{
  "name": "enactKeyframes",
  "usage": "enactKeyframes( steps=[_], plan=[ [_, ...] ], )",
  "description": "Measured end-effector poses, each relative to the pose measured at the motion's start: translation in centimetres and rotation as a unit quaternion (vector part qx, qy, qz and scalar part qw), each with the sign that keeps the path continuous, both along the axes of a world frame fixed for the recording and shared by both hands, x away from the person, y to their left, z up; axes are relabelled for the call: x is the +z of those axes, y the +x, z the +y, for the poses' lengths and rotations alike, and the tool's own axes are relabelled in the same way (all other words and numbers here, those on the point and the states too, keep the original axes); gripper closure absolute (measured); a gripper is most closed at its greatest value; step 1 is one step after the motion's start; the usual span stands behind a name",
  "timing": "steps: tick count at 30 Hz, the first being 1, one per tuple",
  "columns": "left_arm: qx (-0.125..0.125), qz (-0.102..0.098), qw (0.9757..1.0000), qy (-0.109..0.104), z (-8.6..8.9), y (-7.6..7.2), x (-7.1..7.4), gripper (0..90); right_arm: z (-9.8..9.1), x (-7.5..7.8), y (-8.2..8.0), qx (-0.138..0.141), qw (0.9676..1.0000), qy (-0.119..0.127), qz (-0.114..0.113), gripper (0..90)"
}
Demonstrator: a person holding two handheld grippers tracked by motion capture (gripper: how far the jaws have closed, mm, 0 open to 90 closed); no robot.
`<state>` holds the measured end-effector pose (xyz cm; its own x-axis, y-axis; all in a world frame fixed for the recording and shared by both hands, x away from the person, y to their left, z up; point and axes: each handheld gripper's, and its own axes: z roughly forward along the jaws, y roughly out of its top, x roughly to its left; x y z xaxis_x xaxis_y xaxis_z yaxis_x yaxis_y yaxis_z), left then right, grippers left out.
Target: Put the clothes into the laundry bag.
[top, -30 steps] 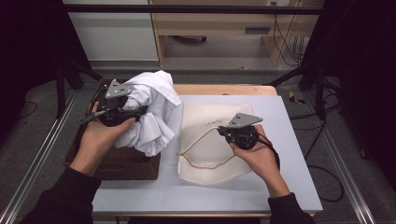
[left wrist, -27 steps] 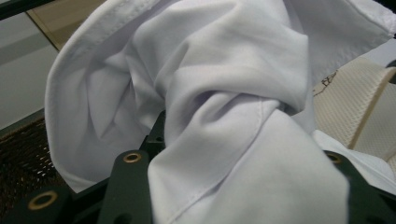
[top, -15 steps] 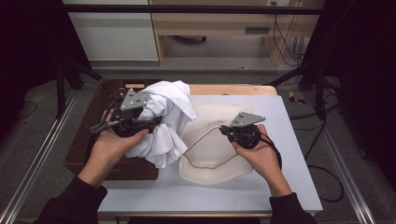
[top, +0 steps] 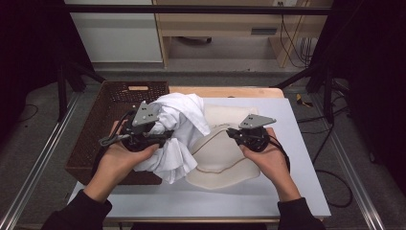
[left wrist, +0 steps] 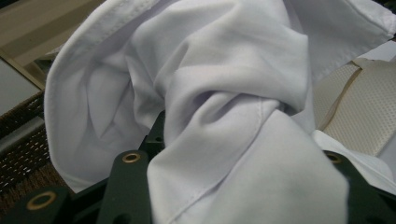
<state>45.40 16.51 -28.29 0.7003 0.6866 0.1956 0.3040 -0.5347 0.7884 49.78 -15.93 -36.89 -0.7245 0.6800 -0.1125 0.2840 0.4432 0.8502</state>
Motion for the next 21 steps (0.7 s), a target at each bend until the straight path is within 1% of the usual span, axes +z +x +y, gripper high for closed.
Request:
enactKeyframes(
  steps=[4, 5, 7, 8, 10, 13, 14, 16, 17, 19, 21],
  plan=[
    [-0.003, 0.003, 1.0000, 0.003, -0.2, -0.2, -0.3, 51.6, -0.1, -0.1, 0.1, -0.002, 1.0000, 0.001, 0.004, 87.8],
    [-0.005, 0.008, 1.0000, -0.002, -0.3, -0.3, -0.4, 51.6, -0.1, -0.1, 0.1, -0.002, 1.0000, 0.002, 0.004, 87.8],
    [-0.006, 0.008, 0.9999, -0.003, -0.3, -0.5, -0.5, 51.6, -0.1, -0.1, 0.1, -0.001, 1.0000, 0.001, 0.004, 87.8],
    [-0.009, 0.009, 0.9999, -0.005, -0.5, -0.7, -0.5, 51.6, -0.1, -0.1, 0.1, -0.002, 1.0000, 0.001, 0.005, 87.8],
    [-0.013, 0.009, 0.9999, -0.003, -0.6, -0.9, -0.5, 51.6, -0.1, -0.2, 0.1, -0.002, 1.0000, 0.000, 0.005, 87.8],
    [-0.025, 0.007, 0.9996, -0.002, -1.1, -1.7, -0.5, 51.6, -0.1, -0.3, 0.2, -0.002, 1.0000, 0.001, 0.008, 87.8],
    [-0.025, 0.007, 0.9996, -0.002, -1.1, -1.7, -0.5, 51.6, -0.2, -0.3, 0.2, -0.002, 1.0000, 0.001, 0.008, 87.8],
    [-0.033, 0.008, 0.9994, -0.001, -1.4, -2.0, -0.6, 51.5, -0.2, -0.3, 0.3, -0.001, 0.9999, 0.004, 0.009, 87.8],
    [-0.038, 0.011, 0.9992, -0.005, -1.7, -2.2, -0.7, 51.6, -0.3, -0.3, 0.3, -0.002, 0.9999, 0.005, 0.009, 87.8],
    [-0.041, 0.010, 0.9991, -0.002, -1.7, -2.4, -0.8, 51.6, -0.3, -0.3, 0.3, -0.003, 0.9999, 0.005, 0.010, 87.7],
    [-0.041, 0.010, 0.9991, -0.006, -1.8, -2.5, -0.9, 51.5, -0.4, -0.4, 0.3, -0.004, 0.9999, 0.006, 0.012, 87.7]
  ],
)
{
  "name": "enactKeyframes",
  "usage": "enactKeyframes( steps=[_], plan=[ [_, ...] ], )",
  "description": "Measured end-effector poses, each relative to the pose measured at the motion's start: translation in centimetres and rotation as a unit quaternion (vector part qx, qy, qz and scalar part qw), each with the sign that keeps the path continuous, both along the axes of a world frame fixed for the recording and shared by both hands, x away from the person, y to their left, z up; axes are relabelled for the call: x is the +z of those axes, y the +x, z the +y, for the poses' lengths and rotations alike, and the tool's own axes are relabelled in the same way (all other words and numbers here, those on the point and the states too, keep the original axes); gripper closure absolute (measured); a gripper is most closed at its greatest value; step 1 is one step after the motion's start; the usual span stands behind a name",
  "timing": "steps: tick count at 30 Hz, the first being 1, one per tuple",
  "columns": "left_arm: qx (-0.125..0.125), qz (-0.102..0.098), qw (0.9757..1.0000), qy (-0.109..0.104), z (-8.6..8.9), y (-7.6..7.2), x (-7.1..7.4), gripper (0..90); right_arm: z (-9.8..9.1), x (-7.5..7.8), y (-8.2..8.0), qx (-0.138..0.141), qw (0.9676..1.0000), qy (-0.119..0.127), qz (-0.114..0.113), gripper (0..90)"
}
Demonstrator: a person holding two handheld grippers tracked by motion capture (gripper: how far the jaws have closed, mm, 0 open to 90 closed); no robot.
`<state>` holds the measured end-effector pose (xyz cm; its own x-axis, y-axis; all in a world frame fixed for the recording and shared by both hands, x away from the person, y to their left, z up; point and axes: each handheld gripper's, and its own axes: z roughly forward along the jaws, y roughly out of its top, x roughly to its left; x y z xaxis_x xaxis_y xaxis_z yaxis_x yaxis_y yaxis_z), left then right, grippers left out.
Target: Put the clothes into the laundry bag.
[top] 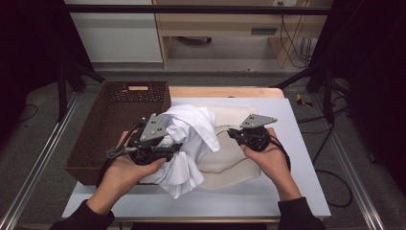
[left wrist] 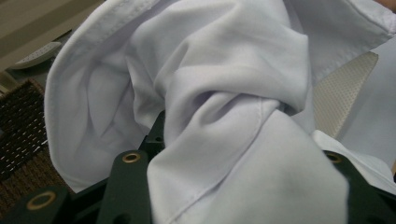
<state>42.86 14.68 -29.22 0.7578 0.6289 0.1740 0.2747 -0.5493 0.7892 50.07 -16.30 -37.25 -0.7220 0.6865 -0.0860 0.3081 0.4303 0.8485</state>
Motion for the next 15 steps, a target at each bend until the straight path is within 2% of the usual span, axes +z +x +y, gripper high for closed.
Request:
enactKeyframes(
  steps=[6, 14, 15],
  plan=[
    [-0.009, 0.009, 0.9999, -0.003, -0.1, -0.3, -0.5, 51.5, 0.0, 0.0, 0.0, 0.002, 1.0000, 0.004, 0.001, 87.7],
    [-0.030, 0.017, 0.9994, -0.003, -1.3, -1.3, -0.9, 51.5, 0.0, 0.1, 0.1, 0.000, 1.0000, 0.006, 0.002, 87.7],
    [-0.036, 0.018, 0.9992, 0.002, -1.5, -1.3, -1.1, 51.5, -0.1, 0.0, 0.1, -0.001, 1.0000, 0.006, 0.002, 87.7]
  ],
)
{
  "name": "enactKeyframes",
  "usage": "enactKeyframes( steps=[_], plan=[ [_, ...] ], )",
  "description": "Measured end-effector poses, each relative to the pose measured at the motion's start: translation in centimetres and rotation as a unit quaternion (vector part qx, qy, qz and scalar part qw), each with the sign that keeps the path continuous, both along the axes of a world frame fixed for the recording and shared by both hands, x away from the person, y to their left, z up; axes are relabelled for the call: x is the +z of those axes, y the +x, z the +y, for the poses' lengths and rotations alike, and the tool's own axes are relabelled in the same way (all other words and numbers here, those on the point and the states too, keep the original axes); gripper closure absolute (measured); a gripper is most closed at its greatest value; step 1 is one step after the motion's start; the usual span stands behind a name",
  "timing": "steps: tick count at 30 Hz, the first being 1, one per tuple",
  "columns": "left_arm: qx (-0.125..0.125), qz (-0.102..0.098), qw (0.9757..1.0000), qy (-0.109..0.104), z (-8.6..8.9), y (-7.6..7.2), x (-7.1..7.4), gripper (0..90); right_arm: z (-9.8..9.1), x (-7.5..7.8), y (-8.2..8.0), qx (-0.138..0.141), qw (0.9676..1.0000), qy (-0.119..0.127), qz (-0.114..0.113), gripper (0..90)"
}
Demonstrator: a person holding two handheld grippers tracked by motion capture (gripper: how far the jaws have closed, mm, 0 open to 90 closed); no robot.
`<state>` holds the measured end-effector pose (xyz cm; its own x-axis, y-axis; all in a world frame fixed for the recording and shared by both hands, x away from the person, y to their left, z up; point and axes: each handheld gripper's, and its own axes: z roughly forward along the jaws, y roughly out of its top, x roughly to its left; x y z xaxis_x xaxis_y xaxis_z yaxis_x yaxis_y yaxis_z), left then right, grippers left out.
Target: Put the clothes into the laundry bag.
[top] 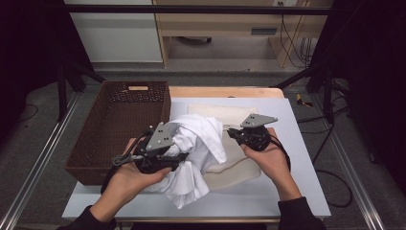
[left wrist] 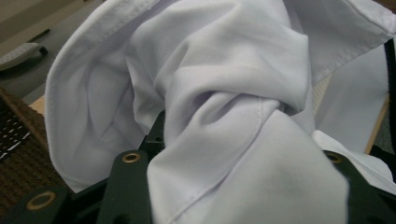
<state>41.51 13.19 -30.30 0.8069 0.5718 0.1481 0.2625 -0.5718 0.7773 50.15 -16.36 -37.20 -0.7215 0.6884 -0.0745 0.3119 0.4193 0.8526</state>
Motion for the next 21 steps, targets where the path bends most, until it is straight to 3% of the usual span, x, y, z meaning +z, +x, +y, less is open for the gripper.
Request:
enactKeyframes(
  steps=[8, 19, 21],
  plan=[
    [-0.017, 0.016, 0.9995, 0.022, -1.5, -0.5, -1.9, 51.4, -0.1, 0.0, 0.0, -0.005, 1.0000, 0.004, 0.000, 87.7],
    [-0.028, 0.019, 0.9988, 0.034, -2.1, -0.2, -3.3, 51.3, -0.1, -0.1, 0.1, -0.008, 0.9999, 0.005, 0.002, 87.7],
    [-0.034, 0.020, 0.9981, 0.047, -2.3, -0.3, -3.7, 51.3, -0.1, -0.1, 0.1, -0.008, 1.0000, 0.005, 0.002, 87.7]
  ],
)
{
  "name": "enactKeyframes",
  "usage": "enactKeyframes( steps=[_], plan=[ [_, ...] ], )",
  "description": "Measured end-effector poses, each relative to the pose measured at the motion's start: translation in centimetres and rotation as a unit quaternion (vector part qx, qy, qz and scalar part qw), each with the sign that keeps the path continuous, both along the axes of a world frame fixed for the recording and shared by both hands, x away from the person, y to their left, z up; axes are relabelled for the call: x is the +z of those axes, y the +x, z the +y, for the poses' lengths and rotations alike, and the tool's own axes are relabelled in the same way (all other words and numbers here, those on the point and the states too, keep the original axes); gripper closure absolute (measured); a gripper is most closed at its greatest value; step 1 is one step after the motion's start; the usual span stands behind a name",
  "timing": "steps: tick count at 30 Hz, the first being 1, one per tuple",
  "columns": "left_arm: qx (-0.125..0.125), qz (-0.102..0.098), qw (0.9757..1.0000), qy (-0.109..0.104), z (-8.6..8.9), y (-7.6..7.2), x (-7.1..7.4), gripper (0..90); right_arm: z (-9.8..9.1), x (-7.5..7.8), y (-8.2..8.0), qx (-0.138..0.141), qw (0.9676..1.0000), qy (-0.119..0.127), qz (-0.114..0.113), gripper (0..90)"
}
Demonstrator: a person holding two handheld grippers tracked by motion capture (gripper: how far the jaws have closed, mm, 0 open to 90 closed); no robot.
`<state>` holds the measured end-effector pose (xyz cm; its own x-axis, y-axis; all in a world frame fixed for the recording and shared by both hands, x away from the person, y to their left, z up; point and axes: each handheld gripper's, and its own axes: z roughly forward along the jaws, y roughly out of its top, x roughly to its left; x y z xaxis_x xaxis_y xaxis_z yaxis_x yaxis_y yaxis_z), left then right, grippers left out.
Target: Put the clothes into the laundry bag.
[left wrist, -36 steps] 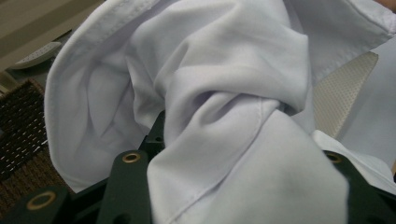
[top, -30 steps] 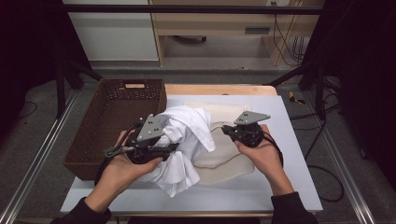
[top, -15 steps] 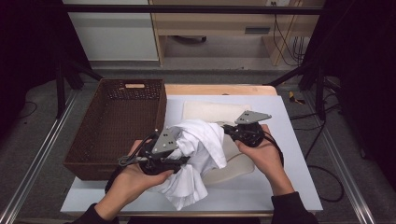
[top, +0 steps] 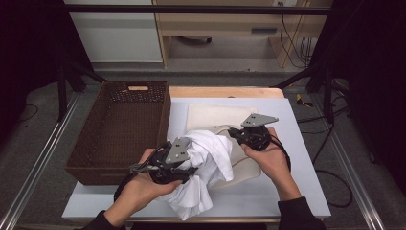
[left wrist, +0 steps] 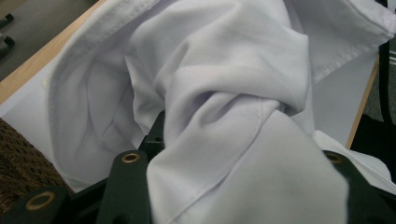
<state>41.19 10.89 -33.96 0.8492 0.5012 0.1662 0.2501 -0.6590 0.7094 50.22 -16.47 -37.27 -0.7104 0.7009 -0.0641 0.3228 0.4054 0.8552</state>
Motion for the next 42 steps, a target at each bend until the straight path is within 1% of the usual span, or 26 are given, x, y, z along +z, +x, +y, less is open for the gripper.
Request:
enactKeyframes(
  steps=[6, 10, 15, 18, 25, 26, 34, 36, 40, 42],
  plan=[
    [-0.010, 0.004, 0.9999, 0.008, -0.5, -0.2, -0.8, 51.1, 0.0, 0.0, 0.0, 0.001, 1.0000, 0.001, -0.001, 87.7],
    [-0.016, 0.009, 0.9997, 0.019, -1.0, -0.1, -1.6, 51.0, 0.1, 0.0, 0.0, 0.002, 1.0000, 0.000, -0.002, 87.7],
    [-0.021, 0.013, 0.9995, 0.019, -1.7, 0.0, -2.5, 50.9, 0.2, -0.1, 0.0, 0.001, 1.0000, 0.000, -0.002, 87.6],
    [-0.025, 0.012, 0.9994, 0.021, -1.9, 0.0, -2.7, 51.0, 0.3, -0.2, 0.0, 0.003, 1.0000, -0.004, -0.002, 87.6],
    [-0.030, 0.013, 0.9993, 0.017, -2.4, -0.1, -2.9, 50.9, 0.4, -0.2, 0.0, 0.003, 1.0000, -0.005, -0.001, 87.6],
    [-0.033, 0.016, 0.9992, 0.019, -2.6, -0.1, -3.0, 50.9, 0.4, -0.2, 0.0, 0.002, 1.0000, -0.005, 0.000, 87.6],
    [-0.035, 0.024, 0.9987, 0.029, -4.1, 0.7, -4.2, 50.9, 0.5, -0.2, 0.0, 0.003, 1.0000, -0.007, -0.003, 87.6],
    [-0.038, 0.025, 0.9987, 0.022, -4.3, 0.5, -4.2, 50.8, 0.4, -0.2, 0.0, 0.002, 1.0000, -0.007, -0.001, 87.6],
    [-0.048, 0.023, 0.9984, 0.020, -4.7, -0.1, -4.0, 50.8, 0.3, -0.2, 0.0, 0.001, 1.0000, -0.006, -0.002, 87.6],
    [-0.048, 0.025, 0.9982, 0.025, -4.9, -0.2, -4.1, 50.7, 0.4, -0.2, 0.0, 0.002, 1.0000, -0.007, -0.001, 87.6]
  ],
)
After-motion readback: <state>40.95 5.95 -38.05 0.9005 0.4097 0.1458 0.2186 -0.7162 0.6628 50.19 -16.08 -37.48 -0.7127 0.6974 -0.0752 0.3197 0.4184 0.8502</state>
